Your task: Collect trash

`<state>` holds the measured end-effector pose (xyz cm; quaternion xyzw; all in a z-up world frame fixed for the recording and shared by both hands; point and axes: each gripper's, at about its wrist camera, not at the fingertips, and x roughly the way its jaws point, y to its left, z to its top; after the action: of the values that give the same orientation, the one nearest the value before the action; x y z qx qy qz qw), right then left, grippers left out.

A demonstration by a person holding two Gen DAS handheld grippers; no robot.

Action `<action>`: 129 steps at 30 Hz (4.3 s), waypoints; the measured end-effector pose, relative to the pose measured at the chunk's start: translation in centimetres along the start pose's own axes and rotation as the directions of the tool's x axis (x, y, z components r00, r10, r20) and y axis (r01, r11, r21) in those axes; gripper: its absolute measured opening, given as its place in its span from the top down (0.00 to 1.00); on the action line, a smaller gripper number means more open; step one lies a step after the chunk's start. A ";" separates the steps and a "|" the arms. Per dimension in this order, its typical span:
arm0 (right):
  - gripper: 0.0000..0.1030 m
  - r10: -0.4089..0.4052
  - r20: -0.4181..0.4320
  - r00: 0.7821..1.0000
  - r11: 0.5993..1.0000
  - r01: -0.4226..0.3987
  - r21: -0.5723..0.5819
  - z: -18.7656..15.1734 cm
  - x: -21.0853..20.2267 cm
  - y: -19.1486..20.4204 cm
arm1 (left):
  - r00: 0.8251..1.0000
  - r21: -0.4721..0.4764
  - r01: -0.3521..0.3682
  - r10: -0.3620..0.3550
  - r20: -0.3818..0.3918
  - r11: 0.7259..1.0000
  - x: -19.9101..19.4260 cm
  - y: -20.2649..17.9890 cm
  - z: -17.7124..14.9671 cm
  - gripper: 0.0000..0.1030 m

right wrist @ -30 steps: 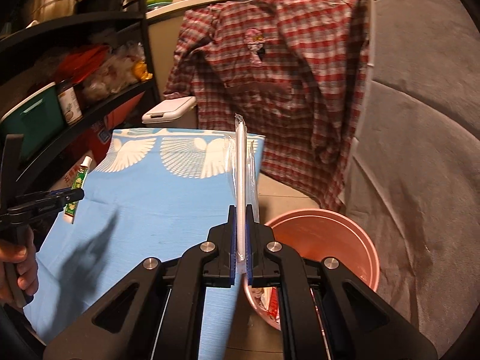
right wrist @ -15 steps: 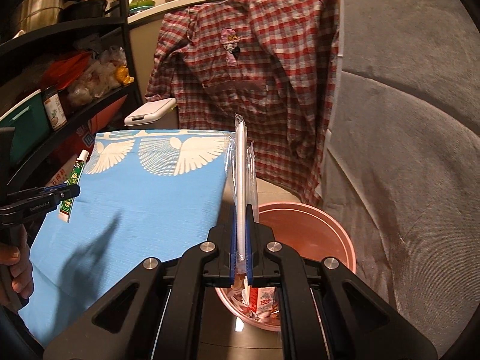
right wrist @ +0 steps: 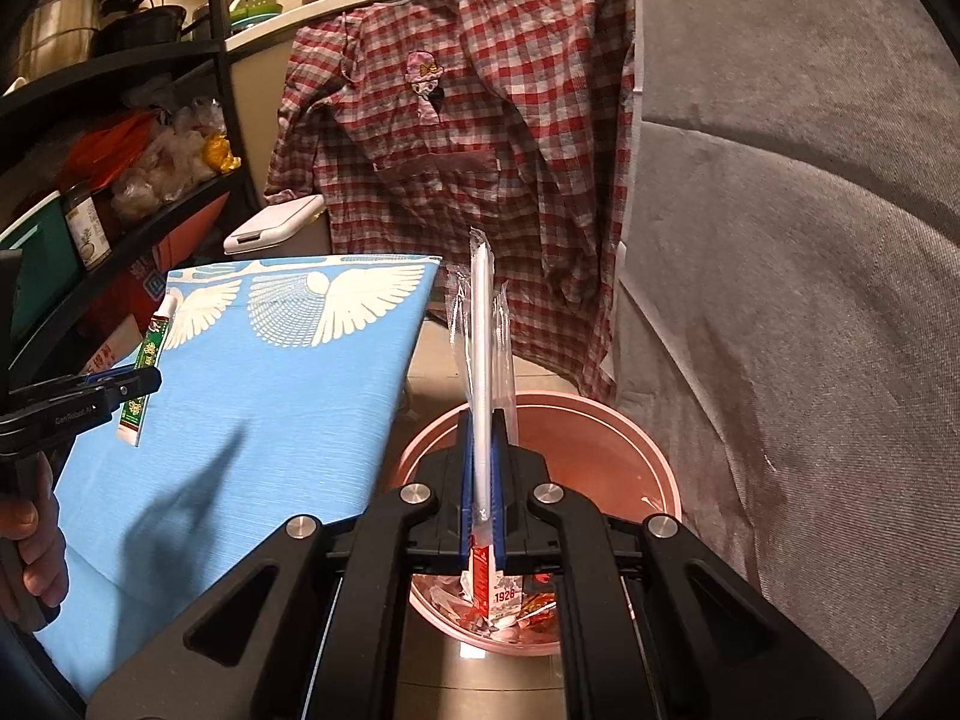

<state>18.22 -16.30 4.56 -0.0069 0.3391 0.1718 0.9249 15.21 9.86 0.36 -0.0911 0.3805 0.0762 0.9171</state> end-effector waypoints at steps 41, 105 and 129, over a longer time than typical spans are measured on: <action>0.95 -0.025 -0.197 0.980 0.989 0.053 0.138 -1.9 5.7 -5.6 | 0.953 0.111 0.292 -0.278 -0.123 0.950 6.9 -15.0 -1.2 0.74; 0.06 -0.277 0.139 0.951 0.961 0.272 0.058 -11.9 -18.2 1.1 | 0.982 0.062 0.111 -0.119 0.149 0.992 -13.6 -9.8 -13.5 0.12; 0.06 -0.279 0.142 0.950 0.960 0.274 0.058 -11.7 -18.1 0.9 | 0.981 0.087 0.102 -0.115 0.159 0.991 -13.8 -10.6 -13.5 0.12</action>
<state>-2.21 -22.64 7.05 -0.0239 0.2678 0.0341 0.9626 -1.48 -4.45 1.98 -0.0688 0.3011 0.0184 0.9509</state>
